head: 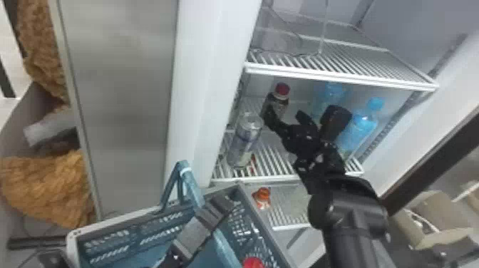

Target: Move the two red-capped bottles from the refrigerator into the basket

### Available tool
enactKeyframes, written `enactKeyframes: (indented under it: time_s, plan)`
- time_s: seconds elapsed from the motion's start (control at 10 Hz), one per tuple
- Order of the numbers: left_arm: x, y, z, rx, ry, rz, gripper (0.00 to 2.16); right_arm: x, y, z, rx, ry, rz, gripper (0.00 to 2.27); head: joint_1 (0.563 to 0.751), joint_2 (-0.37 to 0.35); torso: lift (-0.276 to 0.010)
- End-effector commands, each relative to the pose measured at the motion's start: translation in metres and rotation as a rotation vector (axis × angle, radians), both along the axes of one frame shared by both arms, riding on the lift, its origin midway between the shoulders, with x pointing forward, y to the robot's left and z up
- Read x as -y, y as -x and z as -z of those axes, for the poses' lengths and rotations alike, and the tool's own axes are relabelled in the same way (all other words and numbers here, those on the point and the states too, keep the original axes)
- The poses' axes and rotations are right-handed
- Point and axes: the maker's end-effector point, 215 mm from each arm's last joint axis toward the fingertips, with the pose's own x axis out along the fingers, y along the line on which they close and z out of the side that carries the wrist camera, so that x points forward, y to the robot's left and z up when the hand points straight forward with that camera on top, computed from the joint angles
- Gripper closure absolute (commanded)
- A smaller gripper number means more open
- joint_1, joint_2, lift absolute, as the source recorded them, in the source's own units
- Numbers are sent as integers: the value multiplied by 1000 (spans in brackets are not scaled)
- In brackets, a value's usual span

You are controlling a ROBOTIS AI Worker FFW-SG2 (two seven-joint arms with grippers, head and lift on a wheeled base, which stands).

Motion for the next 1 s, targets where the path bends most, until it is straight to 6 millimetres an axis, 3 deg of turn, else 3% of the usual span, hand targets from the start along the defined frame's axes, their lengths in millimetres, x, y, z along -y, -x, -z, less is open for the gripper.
enactKeyframes:
  time_s: [0.0,0.6,0.9]
  plan:
    - [0,0,0,0,0,0,1204,-5,-10,-5,3,6,-10,151,665,-350,0]
    - [-1,-1,0,2,0,-1,1204,3,-31,4,-38,27,4,153,656,-350,0]
    - [-1,-2,0,3,-2,-4,1204,-2,-39,9,-52,19,-6,191,650,-350,0]
